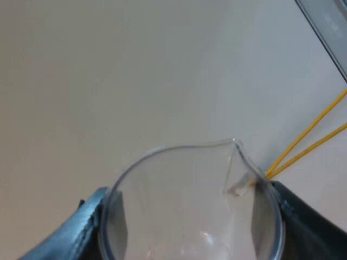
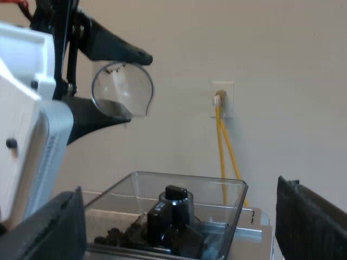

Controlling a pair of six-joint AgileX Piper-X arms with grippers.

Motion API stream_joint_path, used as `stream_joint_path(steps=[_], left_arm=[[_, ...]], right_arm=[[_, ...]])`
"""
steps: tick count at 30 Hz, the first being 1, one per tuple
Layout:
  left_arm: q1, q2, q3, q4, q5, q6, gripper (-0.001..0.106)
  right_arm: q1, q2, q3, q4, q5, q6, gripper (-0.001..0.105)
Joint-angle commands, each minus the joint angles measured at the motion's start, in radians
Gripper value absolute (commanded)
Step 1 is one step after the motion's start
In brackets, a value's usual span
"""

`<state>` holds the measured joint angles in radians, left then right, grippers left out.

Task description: Pour the beans into the coffee machine

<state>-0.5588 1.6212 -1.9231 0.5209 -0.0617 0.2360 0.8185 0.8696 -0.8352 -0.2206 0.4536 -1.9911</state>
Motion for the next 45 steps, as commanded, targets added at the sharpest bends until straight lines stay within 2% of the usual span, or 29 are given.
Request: stream_joint_path(steps=[1,5,8,10,12,13,17,20,30,32,34,35,38,39,42,43,44,45], left_arm=[[-0.003,-0.005,-0.002,-0.018,0.015,0.035,0.001],[-0.003,-0.005,-0.002,-0.018,0.022,0.079,0.001],[-0.003,-0.005,-0.002,-0.018,0.062,0.111,0.001],[-0.003,-0.005,-0.002,-0.018,0.062,0.121,0.001],[-0.003,-0.005,-0.002,-0.018,0.07,0.15,0.001],[-0.003,-0.005,-0.002,-0.018,0.088,0.197,0.001],[-0.003,-0.005,-0.002,-0.018,0.089,0.229,0.001],[-0.003,-0.005,-0.002,-0.018,0.089,0.28,0.001],[-0.003,-0.005,-0.002,-0.018,0.089,0.288,0.001],[-0.003,-0.005,-0.002,-0.018,0.089,0.261,0.001],[-0.003,-0.005,-0.002,-0.018,0.089,0.169,0.001],[-0.003,-0.005,-0.002,-0.018,0.087,0.093,0.001],[-0.003,-0.005,-0.002,-0.018,0.062,-0.037,0.001],[-0.003,-0.005,-0.002,-0.018,0.054,-0.058,0.001],[-0.003,-0.007,-0.002,-0.018,-0.014,-0.169,0.001],[-0.003,-0.007,-0.002,-0.018,-0.044,-0.236,0.001],[-0.005,-0.01,-0.002,-0.018,-0.1,-0.34,0.001],[-0.005,-0.011,-0.002,-0.018,-0.13,-0.375,0.001]], right_arm=[[-0.004,-0.004,-0.009,-0.015,-0.002,-0.002,0.074],[-0.004,-0.004,-0.009,-0.015,-0.002,-0.002,0.074],[-0.004,-0.004,-0.009,-0.015,-0.002,0.038,0.074],[-0.004,-0.004,-0.009,-0.015,-0.002,0.047,0.074],[-0.004,-0.004,-0.009,-0.015,-0.002,0.051,0.074],[-0.004,-0.004,-0.009,-0.015,-0.002,0.051,0.074],[-0.004,-0.004,-0.009,-0.015,-0.002,0.051,0.074],[-0.004,-0.004,-0.009,-0.015,-0.002,0.051,0.074],[-0.004,-0.004,-0.009,-0.015,-0.002,0.051,0.074],[-0.004,-0.004,-0.009,-0.015,-0.002,0.051,0.074],[-0.004,-0.004,-0.009,-0.015,-0.004,0.051,0.074],[-0.004,-0.004,-0.009,-0.015,-0.013,0.047,0.074],[-0.004,-0.004,-0.009,-0.015,-0.049,0.011,0.074],[-0.004,-0.004,-0.009,-0.015,-0.053,0.008,0.074],[-0.004,-0.004,-0.009,-0.015,-0.055,0.004,0.074],[-0.004,-0.004,-0.009,-0.015,-0.055,0.004,0.074],[-0.004,-0.004,-0.009,-0.015,-0.055,0.004,0.074],[-0.004,-0.004,-0.009,-0.015,-0.055,0.004,0.074]])
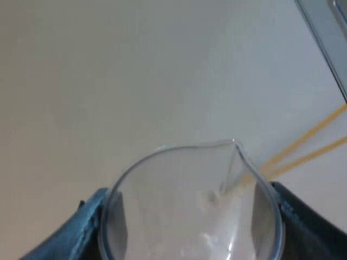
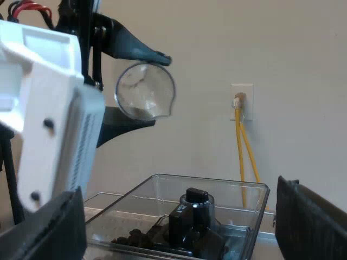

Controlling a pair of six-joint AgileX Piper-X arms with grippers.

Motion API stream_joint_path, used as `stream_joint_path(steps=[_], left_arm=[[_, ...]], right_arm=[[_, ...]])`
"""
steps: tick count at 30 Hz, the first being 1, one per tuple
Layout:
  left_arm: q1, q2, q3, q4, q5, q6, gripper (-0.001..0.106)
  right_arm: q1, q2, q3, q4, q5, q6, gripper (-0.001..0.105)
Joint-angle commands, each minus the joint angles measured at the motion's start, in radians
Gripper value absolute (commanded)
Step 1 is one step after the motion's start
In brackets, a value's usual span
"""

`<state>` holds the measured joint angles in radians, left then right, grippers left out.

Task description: Pour the beans into the coffee machine

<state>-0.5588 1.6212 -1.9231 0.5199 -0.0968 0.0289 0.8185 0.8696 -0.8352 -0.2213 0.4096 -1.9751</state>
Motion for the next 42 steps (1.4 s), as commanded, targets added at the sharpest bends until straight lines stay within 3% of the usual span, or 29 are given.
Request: stream_joint_path(steps=[1,4,8,15,17,20,27,32,35,36,38,42], left_arm=[[-0.005,-0.013,-0.002,-0.017,-0.144,-0.271,0.001],[-0.005,-0.023,-0.002,-0.017,-0.213,-0.452,0.001],[-0.005,-0.046,-0.002,-0.008,-0.234,-0.637,0.001],[0.013,-0.121,-0.002,0.149,-0.231,-0.899,0.001],[0.037,-0.147,-0.002,0.182,-0.223,-1.009,0.001],[0.088,-0.185,-0.002,0.2,-0.19,-1.104,0.001],[0.234,-0.281,-0.002,0.282,-0.048,-1.244,0.001],[0.389,-0.341,-0.002,0.353,0.097,-1.371,0.001],[0.48,-0.363,0.003,0.374,0.178,-1.427,0.001],[0.48,-0.363,0.003,0.374,0.178,-1.427,0.001],[0.557,-0.394,0.036,0.372,0.207,-1.469,0.001],[0.644,-0.46,0.147,0.345,0.247,-1.487,0.001]], right_arm=[[-0.004,-0.004,-0.009,-0.015,-0.044,-0.012,0.074],[-0.004,-0.004,-0.009,-0.015,-0.142,-0.012,0.074],[-0.004,-0.004,-0.009,-0.015,-0.268,-0.012,0.074],[0.004,-0.004,-0.02,-0.007,-0.291,0.026,0.074],[0.028,-0.004,-0.035,0.004,-0.294,0.023,0.074],[0.073,-0.004,-0.057,0.042,-0.294,0.01,0.074],[0.139,-0.004,-0.084,0.107,-0.294,0.002,0.074],[0.186,0.013,-0.084,0.152,-0.294,0.002,0.074],[0.212,0.032,-0.084,0.152,-0.294,0.002,0.074],[0.221,0.039,-0.084,0.152,-0.294,0.002,0.074],[0.265,0.081,-0.084,0.152,-0.294,0.002,0.074],[0.304,0.127,-0.084,0.152,-0.294,0.004,0.074]])
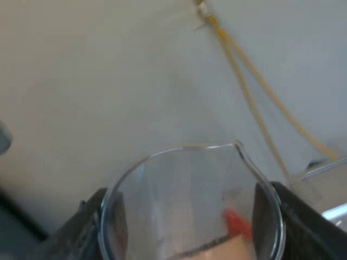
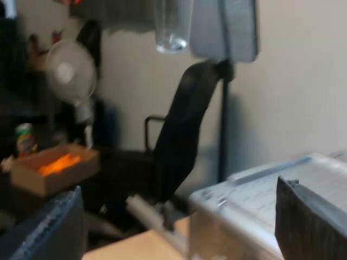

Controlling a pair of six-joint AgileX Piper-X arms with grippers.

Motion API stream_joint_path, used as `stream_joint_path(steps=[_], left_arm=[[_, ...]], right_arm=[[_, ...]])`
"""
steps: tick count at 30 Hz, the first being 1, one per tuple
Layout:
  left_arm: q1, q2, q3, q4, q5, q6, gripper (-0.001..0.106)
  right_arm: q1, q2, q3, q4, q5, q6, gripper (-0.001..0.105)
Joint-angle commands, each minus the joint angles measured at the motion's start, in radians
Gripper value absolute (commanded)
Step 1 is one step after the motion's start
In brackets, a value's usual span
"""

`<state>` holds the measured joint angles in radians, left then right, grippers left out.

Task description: Pour the beans into the coffee machine

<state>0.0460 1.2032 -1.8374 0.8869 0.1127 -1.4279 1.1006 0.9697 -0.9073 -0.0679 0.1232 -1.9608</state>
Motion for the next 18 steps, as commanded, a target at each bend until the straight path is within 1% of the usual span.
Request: stream_joint_path(steps=[1,2,3,4,6,7,8,10,11,12,14,15,16,18], left_arm=[[0.062,-0.064,0.118,-0.052,0.058,-0.042,0.001],[0.088,-0.09,0.178,-0.088,0.08,-0.063,0.001],[0.101,-0.103,0.198,-0.098,0.09,-0.072,0.001],[0.128,-0.127,0.258,-0.127,0.108,-0.08,0.001],[0.157,-0.154,0.342,-0.159,0.122,-0.092,0.001],[0.167,-0.164,0.359,-0.163,0.127,-0.098,0.001],[0.191,-0.185,0.437,-0.183,0.164,-0.117,0.001],[0.202,-0.201,0.498,-0.205,0.191,-0.125,0.001],[0.212,-0.219,0.569,-0.226,0.206,-0.125,0.001],[0.214,-0.224,0.587,-0.238,0.205,-0.125,0.001],[0.222,-0.254,0.686,-0.284,0.205,-0.13,0.001],[0.222,-0.259,0.712,-0.296,0.205,-0.135,0.001],[0.226,-0.276,0.771,-0.331,0.205,-0.14,0.001],[0.238,-0.291,0.831,-0.366,0.205,-0.151,0.001]], right_arm=[[0.033,0.04,-0.012,-0.002,-0.008,-0.01,0.074],[0.042,0.051,-0.012,-0.002,-0.008,-0.008,0.074],[0.047,0.056,-0.012,-0.002,-0.008,-0.005,0.074],[0.055,0.067,-0.012,-0.002,-0.008,0.005,0.074],[0.062,0.076,-0.012,-0.002,-0.008,0.014,0.074],[0.07,0.085,-0.008,-0.002,-0.008,0.027,0.074],[0.069,0.095,-0.008,-0.002,-0.008,0.052,0.074],[0.069,0.109,-0.008,-0.002,-0.008,0.082,0.074],[0.069,0.121,-0.008,-0.002,-0.008,0.095,0.074],[0.069,0.129,-0.008,-0.002,-0.008,0.1,0.074],[0.071,0.151,-0.008,-0.002,-0.008,0.103,0.074],[0.073,0.155,-0.008,-0.002,-0.008,0.103,0.074],[0.08,0.167,-0.008,-0.002,-0.002,0.103,0.074],[0.081,0.187,-0.008,-0.002,0.007,0.103,0.074]])
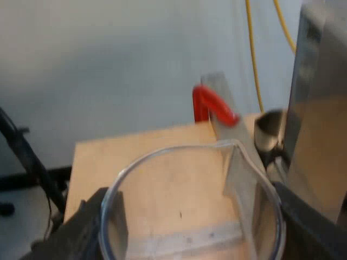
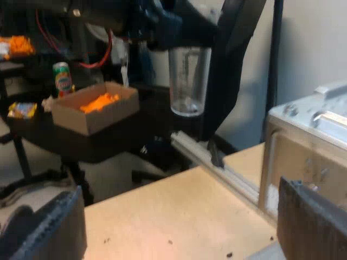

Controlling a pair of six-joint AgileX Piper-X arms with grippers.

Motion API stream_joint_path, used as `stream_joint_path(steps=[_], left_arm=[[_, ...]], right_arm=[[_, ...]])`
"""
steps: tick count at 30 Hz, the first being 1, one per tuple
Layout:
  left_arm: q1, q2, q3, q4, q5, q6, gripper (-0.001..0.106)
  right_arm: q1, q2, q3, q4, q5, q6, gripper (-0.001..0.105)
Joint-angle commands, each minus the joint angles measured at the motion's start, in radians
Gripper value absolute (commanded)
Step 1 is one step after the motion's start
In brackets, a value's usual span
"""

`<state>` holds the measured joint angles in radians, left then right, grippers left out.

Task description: Pour the beans into the coffee machine

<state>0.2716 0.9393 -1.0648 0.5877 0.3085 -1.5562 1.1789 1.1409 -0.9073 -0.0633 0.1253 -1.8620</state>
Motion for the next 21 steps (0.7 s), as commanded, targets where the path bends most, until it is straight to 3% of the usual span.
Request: stream_joint_path(steps=[1,8,10,11,15,16,21], left_arm=[[0.021,-0.031,0.091,-0.088,0.01,-0.035,0.001],[0.079,-0.033,0.272,-0.229,0.032,-0.039,0.001],[0.085,-0.033,0.286,-0.248,0.032,-0.039,0.001],[0.102,-0.033,0.343,-0.337,0.032,-0.039,0.001],[0.117,-0.033,0.43,-0.478,0.032,-0.039,0.001],[0.126,-0.033,0.488,-0.558,0.035,-0.039,0.001],[0.148,-0.028,0.61,-0.761,0.043,-0.061,0.001]], right_arm=[[0.002,0.029,-0.008,-0.006,0.005,0.018,0.074],[0.002,0.11,-0.008,-0.006,0.004,0.088,0.074],[0.002,0.147,-0.008,-0.012,0.004,0.088,0.074],[0.002,0.164,-0.008,-0.018,0.004,0.088,0.074],[0.002,0.218,-0.008,-0.057,0.004,0.141,0.074],[0.002,0.243,-0.008,-0.08,0.004,0.161,0.074],[0.002,0.331,-0.008,-0.176,0.004,0.162,0.074]])
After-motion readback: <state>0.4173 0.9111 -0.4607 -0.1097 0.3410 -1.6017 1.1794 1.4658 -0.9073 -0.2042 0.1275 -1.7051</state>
